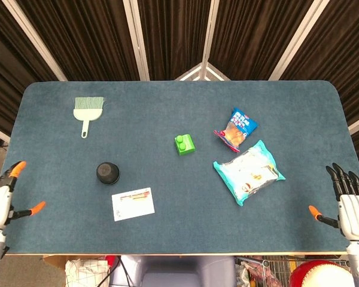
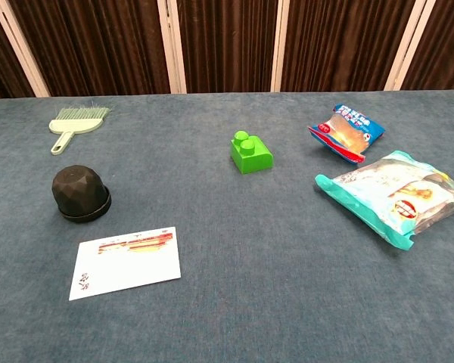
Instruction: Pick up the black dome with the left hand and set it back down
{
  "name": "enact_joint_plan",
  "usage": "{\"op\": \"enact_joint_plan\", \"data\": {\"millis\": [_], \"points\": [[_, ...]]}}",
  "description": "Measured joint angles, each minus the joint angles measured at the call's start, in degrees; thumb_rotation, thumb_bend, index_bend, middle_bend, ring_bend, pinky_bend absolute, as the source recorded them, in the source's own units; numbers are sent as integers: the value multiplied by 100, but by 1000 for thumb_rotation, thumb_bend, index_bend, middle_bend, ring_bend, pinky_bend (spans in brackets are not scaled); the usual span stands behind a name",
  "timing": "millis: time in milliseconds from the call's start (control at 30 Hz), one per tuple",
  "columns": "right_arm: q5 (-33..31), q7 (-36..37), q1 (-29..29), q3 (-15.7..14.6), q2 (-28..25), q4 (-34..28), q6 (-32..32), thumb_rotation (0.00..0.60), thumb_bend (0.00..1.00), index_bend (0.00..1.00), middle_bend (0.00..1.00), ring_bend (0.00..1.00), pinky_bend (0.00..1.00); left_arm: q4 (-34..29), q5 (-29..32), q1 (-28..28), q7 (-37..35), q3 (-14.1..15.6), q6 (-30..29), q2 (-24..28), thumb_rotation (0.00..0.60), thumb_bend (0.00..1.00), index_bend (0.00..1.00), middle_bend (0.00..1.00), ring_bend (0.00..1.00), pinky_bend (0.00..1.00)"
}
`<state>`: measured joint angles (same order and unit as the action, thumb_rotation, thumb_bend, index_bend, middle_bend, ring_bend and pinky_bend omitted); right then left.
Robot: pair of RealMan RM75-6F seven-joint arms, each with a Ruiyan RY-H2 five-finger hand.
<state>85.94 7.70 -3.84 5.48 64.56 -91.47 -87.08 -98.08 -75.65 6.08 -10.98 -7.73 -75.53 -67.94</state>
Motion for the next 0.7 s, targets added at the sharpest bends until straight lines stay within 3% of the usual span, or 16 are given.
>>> {"op": "enact_joint_plan", "data": {"millis": [233,700], "points": [[-2,45,-18,-8,6,23,45,600,209,0,15,106,11,429,75,485,-349,-180,506,-572,600,164,56,0,0,0],[-71,82,-59,2,6,65,158,600,209,0,15,106,11,847,540,1096,339,-305,1073,-1461,600,155,56,0,0,0]]}}
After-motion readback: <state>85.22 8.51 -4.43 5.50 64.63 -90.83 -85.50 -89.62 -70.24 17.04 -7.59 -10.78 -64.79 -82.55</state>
